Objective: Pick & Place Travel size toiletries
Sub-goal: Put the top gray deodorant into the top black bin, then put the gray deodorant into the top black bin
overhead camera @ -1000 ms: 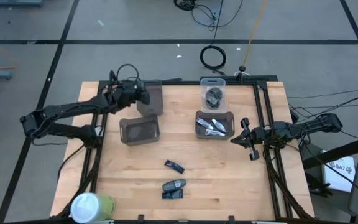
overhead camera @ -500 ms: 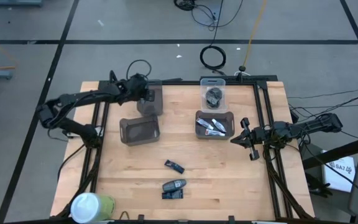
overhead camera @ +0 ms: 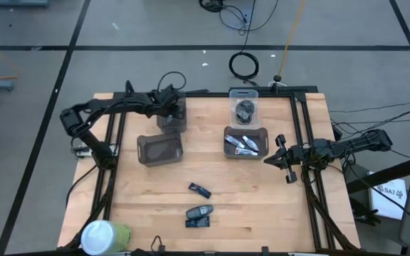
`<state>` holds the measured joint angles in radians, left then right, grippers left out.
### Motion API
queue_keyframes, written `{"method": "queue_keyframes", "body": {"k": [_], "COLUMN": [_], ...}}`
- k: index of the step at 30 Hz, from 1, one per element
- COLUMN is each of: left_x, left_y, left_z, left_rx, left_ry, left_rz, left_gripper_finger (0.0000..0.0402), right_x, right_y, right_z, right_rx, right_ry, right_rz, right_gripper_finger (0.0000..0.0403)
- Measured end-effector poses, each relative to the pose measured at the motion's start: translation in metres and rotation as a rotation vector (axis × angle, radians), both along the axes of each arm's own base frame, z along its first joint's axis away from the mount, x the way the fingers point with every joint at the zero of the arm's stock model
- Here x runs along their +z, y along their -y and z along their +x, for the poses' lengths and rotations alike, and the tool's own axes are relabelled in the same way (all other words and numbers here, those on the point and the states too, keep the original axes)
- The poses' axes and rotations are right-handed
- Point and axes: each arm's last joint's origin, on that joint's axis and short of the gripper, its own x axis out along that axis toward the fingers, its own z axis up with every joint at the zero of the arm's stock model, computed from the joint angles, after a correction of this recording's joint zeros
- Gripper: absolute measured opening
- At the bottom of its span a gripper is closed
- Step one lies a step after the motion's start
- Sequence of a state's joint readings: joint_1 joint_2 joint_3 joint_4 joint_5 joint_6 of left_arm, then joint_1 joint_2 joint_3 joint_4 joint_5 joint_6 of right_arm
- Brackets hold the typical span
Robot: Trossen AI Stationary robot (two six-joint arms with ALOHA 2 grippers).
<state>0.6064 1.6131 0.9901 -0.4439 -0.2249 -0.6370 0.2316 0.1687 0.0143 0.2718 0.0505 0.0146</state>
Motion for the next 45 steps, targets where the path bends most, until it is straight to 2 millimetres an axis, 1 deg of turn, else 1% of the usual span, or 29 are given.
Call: {"method": "queue_keyframes", "body": {"k": [14,17,24,28,33,38,42,45], "left_x": [-0.001,-0.001,-0.001,-0.001,0.001,0.015,0.033,0.049], "left_y": [0.0,0.0,0.0,0.0,0.0,0.008,0.023,0.038], "left_z": [0.001,0.001,0.001,0.001,0.006,0.015,0.021,0.022], "left_rx": [-0.003,-0.002,-0.008,-0.012,-0.129,-0.307,-0.381,-0.411], "left_ry": [0.0,0.001,0.009,0.009,0.008,0.108,0.202,0.267], "left_rz": [0.002,0.002,-0.008,-0.005,0.036,0.064,0.095,0.103], "left_gripper_finger": [0.0205,0.0217,0.0262,0.0277,0.0282,0.0282,0.0282,0.0282], "right_x": [0.0,0.0,0.0,0.0,0.0,0.0,0.0,0.0], "right_y": [0.0,0.0,0.0,0.0,0.0,0.0,0.0,0.0], "right_z": [0.0,0.0,0.0,0.0,0.0,0.0,0.0,0.0], "right_rx": [0.0,0.0,0.0,0.0,0.0,0.0,0.0,0.0], "right_ry": [0.0,0.0,0.0,0.0,0.0,0.0,0.0,0.0], "right_rz": [0.0,0.0,0.0,0.0,0.0,0.0,0.0,0.0], "right_gripper_finger": [0.0,0.0,0.0,0.0,0.0,0.0,0.0,0.0]}}
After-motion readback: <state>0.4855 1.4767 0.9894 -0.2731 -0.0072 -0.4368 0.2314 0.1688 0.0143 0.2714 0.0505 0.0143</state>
